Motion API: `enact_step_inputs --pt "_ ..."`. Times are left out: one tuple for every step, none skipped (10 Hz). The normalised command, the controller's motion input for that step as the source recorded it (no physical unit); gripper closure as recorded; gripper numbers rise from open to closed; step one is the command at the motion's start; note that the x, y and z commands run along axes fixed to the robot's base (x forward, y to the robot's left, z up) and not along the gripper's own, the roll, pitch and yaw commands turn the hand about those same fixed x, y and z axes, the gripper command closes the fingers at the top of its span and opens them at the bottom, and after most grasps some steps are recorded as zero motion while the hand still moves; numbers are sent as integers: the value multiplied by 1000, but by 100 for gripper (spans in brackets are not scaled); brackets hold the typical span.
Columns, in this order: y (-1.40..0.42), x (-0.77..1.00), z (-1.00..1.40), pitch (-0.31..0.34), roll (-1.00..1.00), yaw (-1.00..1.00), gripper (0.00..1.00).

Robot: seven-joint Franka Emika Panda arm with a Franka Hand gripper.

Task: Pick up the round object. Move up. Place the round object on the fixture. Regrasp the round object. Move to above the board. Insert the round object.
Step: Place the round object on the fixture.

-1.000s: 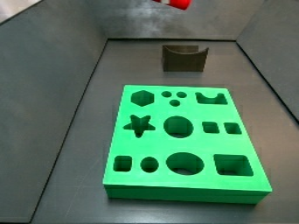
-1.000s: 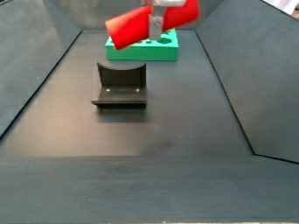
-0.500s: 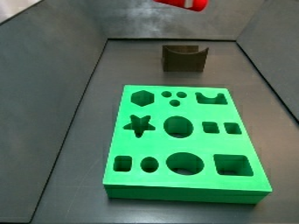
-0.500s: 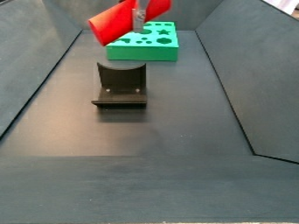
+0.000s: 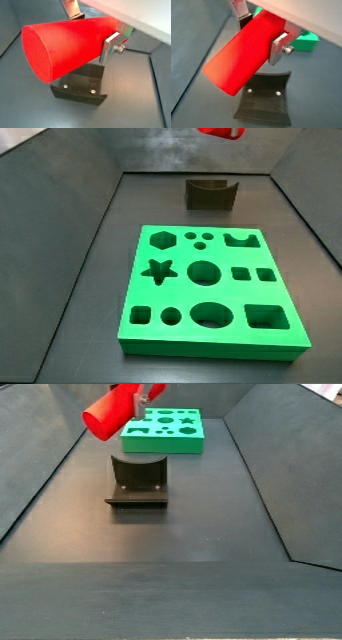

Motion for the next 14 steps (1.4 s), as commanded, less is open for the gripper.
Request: enact_step_inputs --pt "-13 -152 -9 93 -958 1000 100" --pt "-6 -224 6 99 -1000 896 100" --pt "30 -190 25 103 -1000 837 100" --pt "17 -104 29 135 -1000 775 100" --pt "21 -67 20 160 -1000 749 100" --pt "26 -18 10 228 -1000 657 100" --pt "29 -7 8 260 -1000 616 100" --pt "29 19 3 340 -1000 520 100" --pt "35 40 -7 419 -1000 436 100" --pt "38 63 -9 442 -849 281 100" --pt "41 88 -12 438 -615 89 100" --pt "44 98 -15 406 -439 -20 100" --pt "31 94 -7 352 -310 -93 100" --pt "31 77 -6 258 -216 -150 100"
